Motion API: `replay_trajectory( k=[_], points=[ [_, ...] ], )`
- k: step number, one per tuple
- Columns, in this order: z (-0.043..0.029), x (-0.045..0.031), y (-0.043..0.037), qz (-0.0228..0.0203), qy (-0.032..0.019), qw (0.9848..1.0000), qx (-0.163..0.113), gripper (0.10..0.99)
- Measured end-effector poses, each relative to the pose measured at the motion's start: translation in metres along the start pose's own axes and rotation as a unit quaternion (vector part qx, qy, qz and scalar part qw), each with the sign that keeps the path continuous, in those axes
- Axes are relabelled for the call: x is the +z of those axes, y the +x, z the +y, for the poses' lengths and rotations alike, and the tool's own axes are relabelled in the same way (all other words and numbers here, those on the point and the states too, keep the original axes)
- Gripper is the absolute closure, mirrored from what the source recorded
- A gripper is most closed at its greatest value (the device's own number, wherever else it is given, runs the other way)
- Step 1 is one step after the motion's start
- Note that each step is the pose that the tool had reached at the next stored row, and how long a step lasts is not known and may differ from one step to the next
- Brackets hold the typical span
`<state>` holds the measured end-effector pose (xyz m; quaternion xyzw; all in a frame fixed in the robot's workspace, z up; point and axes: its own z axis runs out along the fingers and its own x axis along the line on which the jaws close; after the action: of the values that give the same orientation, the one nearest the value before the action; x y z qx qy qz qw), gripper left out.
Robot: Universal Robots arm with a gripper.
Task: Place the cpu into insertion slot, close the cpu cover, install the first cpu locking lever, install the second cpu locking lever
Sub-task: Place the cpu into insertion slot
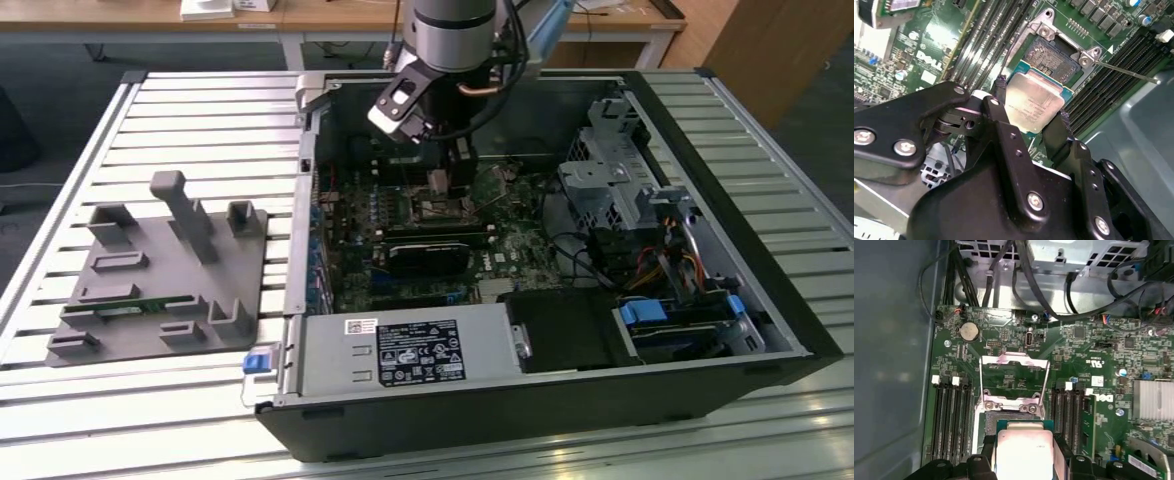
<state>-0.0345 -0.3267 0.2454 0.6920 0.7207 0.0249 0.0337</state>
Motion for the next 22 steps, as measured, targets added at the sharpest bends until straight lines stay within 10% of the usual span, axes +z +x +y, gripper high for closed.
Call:
replay_trajectory(
  k=[22],
  points=[
    [-0.0071, 0.0287, 0.0046, -0.0006, 0.0001, 1.0, 0.008, 0.549]
  ],
)
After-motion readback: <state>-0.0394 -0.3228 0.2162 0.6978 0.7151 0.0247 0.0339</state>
